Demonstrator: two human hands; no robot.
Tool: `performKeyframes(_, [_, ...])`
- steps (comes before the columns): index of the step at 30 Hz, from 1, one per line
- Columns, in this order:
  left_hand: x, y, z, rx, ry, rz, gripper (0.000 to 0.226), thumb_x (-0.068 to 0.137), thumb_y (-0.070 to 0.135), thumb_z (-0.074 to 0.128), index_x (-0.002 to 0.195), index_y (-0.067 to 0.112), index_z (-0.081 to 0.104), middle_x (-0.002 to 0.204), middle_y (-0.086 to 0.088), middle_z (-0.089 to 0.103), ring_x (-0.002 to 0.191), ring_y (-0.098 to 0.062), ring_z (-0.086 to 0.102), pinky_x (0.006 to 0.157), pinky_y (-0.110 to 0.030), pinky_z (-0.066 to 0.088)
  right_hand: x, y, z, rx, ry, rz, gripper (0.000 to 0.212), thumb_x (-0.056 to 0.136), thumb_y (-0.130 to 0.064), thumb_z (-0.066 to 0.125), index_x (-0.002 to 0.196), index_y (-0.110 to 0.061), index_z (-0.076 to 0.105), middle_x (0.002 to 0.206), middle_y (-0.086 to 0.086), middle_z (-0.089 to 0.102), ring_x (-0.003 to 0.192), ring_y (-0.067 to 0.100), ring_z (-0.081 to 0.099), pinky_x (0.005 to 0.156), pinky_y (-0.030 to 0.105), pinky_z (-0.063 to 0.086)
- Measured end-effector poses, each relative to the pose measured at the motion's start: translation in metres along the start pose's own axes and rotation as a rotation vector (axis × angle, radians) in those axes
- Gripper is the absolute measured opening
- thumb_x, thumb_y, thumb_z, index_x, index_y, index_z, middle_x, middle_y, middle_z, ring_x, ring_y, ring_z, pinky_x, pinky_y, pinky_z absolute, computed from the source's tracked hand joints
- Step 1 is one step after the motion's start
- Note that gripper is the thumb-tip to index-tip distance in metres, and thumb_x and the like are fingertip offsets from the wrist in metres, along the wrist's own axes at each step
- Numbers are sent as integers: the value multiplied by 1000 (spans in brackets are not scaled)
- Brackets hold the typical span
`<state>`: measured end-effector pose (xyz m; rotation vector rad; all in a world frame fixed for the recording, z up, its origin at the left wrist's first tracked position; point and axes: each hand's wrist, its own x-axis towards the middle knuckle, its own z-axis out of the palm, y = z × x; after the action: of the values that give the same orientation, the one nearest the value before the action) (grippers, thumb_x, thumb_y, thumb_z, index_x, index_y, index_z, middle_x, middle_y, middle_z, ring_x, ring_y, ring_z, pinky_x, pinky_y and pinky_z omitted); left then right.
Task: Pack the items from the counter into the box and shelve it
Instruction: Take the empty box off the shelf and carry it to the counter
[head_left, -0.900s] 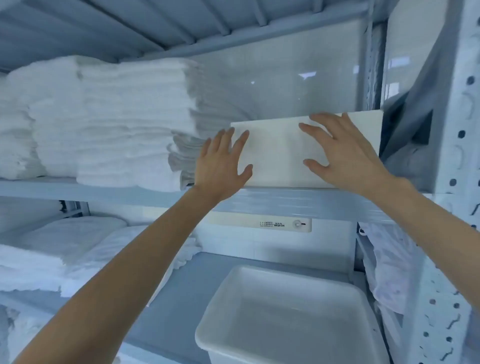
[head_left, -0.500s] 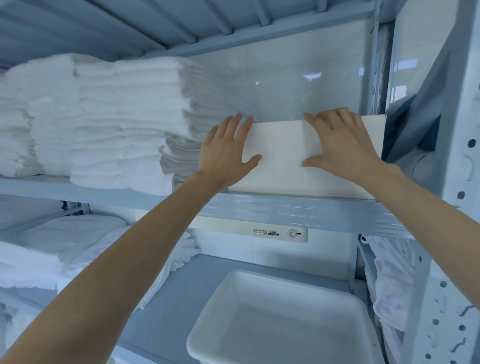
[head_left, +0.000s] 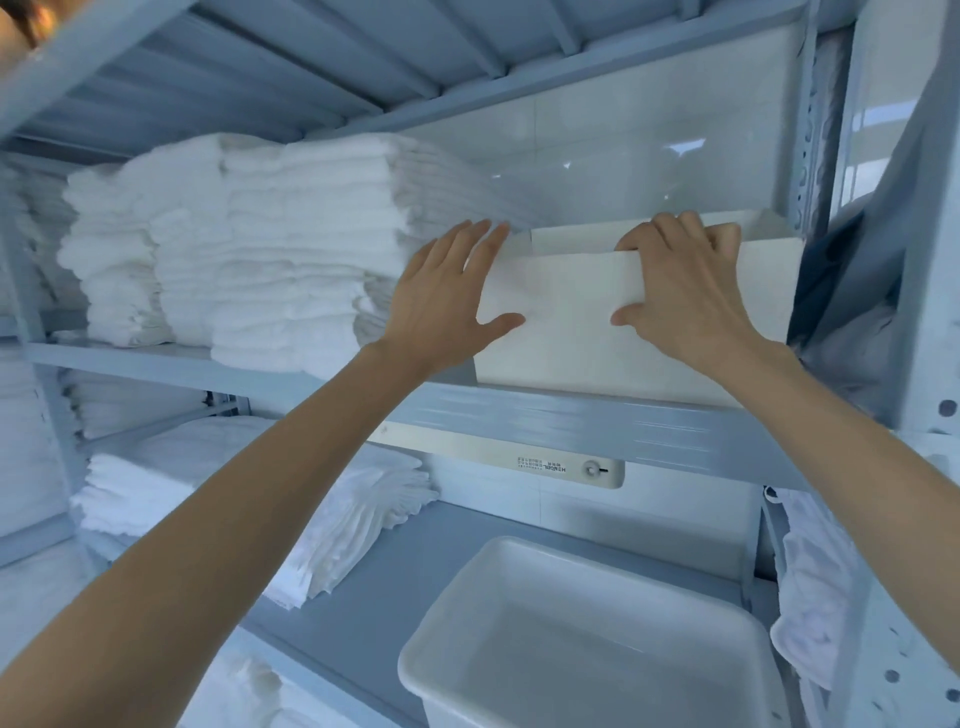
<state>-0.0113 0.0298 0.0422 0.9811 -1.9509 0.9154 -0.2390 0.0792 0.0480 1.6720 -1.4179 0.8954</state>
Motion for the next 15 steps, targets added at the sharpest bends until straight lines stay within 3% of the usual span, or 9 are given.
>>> performKeyframes(6, [-1, 24, -32, -11, -3, -3, 86, 80, 55, 59, 147, 17, 21, 150, -2, 31, 140, -21, 23, 112, -34, 18, -14, 5, -36, 169, 47, -18, 62, 57, -26, 86, 108, -12, 54, 106, 6, 53, 104, 26, 43, 80, 31, 17])
performKeyframes(15, [-70, 50, -101, 41, 33, -87, 81, 74, 52, 68, 139, 15, 37, 135, -8, 50, 132, -25, 39, 111, -41, 25, -55, -20, -77, 352, 99, -142, 61, 51, -23, 88, 102, -12, 57, 101, 3, 55, 100, 26, 46, 78, 30, 17])
